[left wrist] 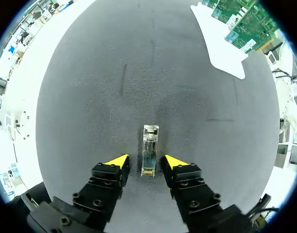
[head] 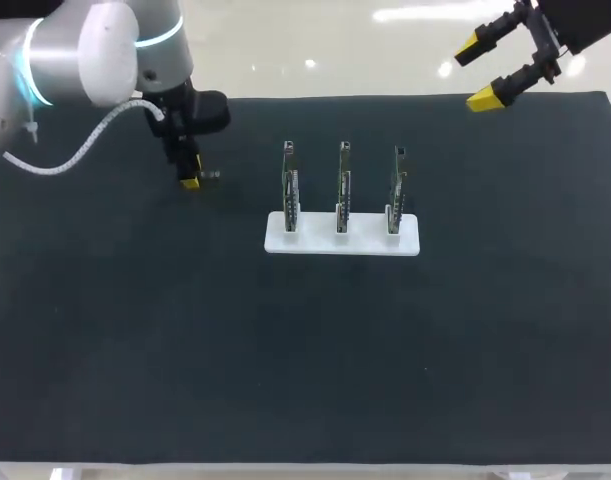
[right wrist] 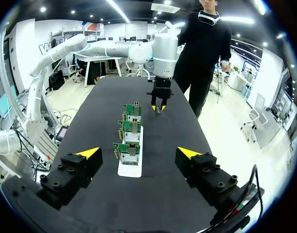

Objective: Pick up the optical module with the left hand, and insert it into the network port with the right hand.

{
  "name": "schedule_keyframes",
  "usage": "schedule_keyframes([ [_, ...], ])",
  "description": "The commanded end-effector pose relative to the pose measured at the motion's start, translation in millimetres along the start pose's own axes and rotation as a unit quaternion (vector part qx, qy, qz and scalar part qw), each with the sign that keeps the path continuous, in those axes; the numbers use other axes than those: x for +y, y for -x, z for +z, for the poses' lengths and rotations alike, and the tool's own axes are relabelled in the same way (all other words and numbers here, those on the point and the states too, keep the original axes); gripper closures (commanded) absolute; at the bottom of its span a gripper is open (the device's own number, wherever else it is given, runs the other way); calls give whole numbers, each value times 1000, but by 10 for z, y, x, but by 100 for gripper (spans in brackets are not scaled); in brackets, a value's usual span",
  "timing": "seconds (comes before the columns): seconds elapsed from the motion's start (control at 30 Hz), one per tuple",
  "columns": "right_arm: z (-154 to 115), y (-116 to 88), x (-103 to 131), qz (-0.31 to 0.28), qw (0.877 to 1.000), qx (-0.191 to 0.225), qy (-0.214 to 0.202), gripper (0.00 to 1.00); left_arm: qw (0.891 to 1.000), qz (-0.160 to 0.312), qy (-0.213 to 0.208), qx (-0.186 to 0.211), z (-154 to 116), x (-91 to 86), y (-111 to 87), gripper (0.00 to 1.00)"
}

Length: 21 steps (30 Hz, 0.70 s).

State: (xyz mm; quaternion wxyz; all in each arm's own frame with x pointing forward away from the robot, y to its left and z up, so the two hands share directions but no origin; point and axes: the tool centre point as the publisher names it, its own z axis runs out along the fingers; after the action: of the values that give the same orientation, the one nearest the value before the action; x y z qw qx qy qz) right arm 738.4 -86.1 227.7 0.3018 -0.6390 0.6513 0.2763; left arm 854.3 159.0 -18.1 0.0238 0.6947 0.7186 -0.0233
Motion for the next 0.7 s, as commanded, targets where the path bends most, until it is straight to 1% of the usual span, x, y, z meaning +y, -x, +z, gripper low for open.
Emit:
schedule_keyframes([
  [0.03, 4, -1, -5, 0, 1000, -1, 0, 0, 1000, 1, 12, -2, 21, -79, -34, 25],
  [0.07, 4, -1, -5, 0, 1000, -1, 0, 0, 1000, 2, 12, -2, 24, -81, -36, 26],
  [0.13, 4, -1, -5, 0, 1000, -1, 0, 0, 1000, 3, 12, -1, 30, -86, -39, 31],
  [0.17, 4, -1, -5, 0, 1000, -1, 0, 0, 1000, 3, 13, 0, 32, -87, -40, 39],
  [0.2, 4, -1, -5, 0, 1000, -1, 0, 0, 1000, 4, 13, 0, 35, -88, -40, 50],
  [0.27, 4, -1, -5, 0, 1000, -1, 0, 0, 1000, 5, 13, 0, 39, -89, -42, 58],
  [0.3, 4, -1, -5, 0, 1000, -1, 0, 0, 1000, 6, 14, 0, 41, -89, -44, 67],
  [0.37, 4, -1, -5, 0, 1000, -1, 0, 0, 1000, 7, 14, 0, 43, -88, -46, 97],
  [0.4, 4, -1, -5, 0, 1000, -1, 0, 0, 1000, 7, 14, 0, 42, -86, -50, 100],
  [0.5, 4, -1, -5, 0, 1000, -1, 0, 0, 1000, 8, 11, -8, -14, -77, -55, 100],
  [0.6, 4, -1, -5, 0, 1000, -1, 0, 0, 1000, 8, 3, -22, -143, -80, -44, 100],
  [0.7, 4, -1, -5, 0, 1000, -1, 0, 0, 999, 11, -4, -50, -339, -93, -13, 100],
])
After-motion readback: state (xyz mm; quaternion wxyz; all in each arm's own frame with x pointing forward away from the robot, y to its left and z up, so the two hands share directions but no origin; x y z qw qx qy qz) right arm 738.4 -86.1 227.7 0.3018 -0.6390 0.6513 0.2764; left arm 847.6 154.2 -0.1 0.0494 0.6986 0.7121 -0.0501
